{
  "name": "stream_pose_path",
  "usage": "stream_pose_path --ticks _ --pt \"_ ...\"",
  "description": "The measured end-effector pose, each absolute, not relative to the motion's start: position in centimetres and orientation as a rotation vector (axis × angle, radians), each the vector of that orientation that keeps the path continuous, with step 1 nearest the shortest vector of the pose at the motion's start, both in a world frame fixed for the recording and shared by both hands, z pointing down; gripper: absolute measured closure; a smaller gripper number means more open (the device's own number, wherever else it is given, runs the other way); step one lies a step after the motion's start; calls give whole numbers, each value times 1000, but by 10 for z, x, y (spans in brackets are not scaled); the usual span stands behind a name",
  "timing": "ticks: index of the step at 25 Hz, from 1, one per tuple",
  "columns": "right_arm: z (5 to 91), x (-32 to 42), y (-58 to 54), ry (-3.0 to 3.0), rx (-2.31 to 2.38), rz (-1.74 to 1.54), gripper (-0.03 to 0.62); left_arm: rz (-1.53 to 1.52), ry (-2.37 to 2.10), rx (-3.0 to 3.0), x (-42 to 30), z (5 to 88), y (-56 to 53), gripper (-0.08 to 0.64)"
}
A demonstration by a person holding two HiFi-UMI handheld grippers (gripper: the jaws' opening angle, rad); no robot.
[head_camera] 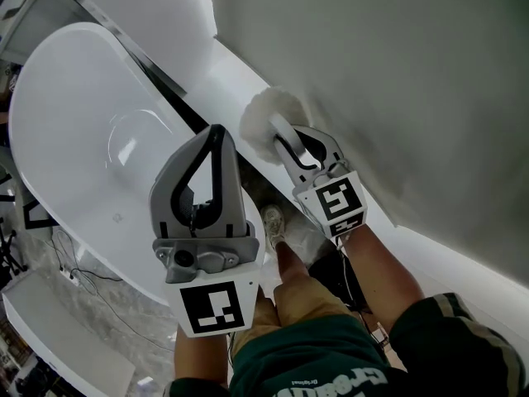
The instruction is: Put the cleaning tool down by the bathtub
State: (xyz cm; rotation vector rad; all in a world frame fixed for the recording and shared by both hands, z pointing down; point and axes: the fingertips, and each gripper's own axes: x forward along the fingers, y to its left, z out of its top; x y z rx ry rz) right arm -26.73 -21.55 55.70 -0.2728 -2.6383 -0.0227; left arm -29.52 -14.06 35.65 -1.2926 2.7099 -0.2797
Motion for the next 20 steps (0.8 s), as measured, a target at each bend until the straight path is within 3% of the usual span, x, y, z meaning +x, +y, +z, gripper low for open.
stream_pose_path --ticks 20 --pt "668 -268 -217 -2364 -319 -90 500 -247 2796 -1296 -291 387 -131 554"
